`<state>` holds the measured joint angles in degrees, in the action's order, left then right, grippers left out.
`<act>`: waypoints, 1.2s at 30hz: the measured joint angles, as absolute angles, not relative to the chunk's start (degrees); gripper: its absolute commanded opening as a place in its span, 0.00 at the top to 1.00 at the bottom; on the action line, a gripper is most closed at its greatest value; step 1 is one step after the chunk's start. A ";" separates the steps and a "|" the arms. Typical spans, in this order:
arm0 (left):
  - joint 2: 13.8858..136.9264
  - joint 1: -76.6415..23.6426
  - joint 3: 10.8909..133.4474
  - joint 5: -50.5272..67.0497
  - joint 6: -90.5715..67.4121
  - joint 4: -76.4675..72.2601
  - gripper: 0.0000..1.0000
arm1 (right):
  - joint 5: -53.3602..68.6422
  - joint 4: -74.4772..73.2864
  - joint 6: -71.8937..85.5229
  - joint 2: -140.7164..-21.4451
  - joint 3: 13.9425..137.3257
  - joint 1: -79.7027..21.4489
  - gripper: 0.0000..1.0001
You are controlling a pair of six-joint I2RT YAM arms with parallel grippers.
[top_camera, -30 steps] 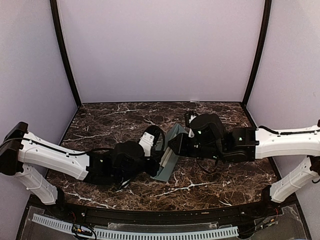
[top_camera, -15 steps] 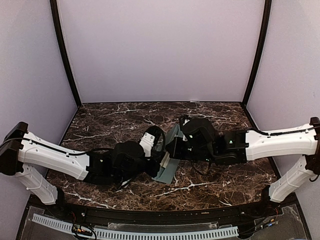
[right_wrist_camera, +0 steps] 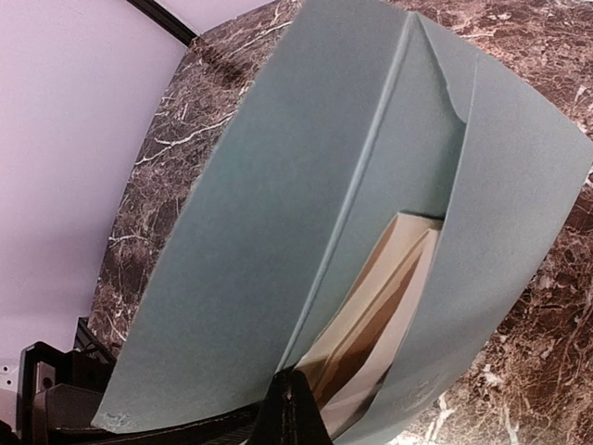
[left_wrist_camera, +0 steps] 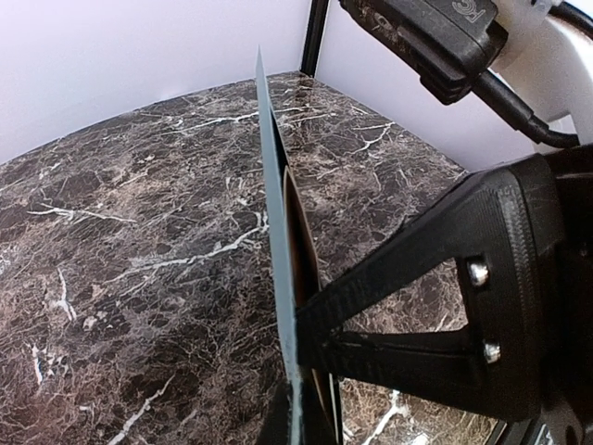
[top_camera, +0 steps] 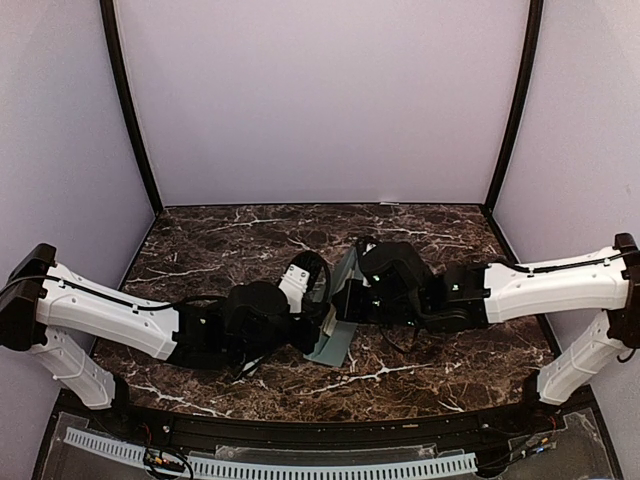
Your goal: Place the letter into the envelope and seal it
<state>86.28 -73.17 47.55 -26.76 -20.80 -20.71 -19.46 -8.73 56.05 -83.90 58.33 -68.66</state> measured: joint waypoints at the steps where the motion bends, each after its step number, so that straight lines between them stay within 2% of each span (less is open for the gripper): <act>1: 86.28 -73.17 47.55 -26.76 -20.80 -20.69 1.00 | -19.49 -8.71 56.07 -84.01 58.17 -68.66 1.00; 19: 86.28 -73.17 47.55 -26.09 -20.78 -20.71 1.00 | -19.49 -6.90 56.01 -85.21 56.27 -68.66 1.00; 21: 86.28 -73.17 47.55 -26.17 -20.75 -20.71 1.00 | -19.49 -7.01 55.88 -85.12 56.27 -68.66 0.95; 24: 86.28 -73.17 47.55 -26.46 -20.78 -20.80 1.00 | -19.16 -7.33 55.11 -84.31 56.27 -68.66 0.82; 27: 86.28 -73.17 47.55 -26.92 -20.75 -20.91 1.00 | -18.81 -7.46 54.48 -82.74 56.27 -68.66 0.75; 36: 86.28 -73.17 47.55 -27.05 -20.73 -20.93 1.00 | -19.09 -7.29 54.08 -76.47 55.35 -68.66 0.74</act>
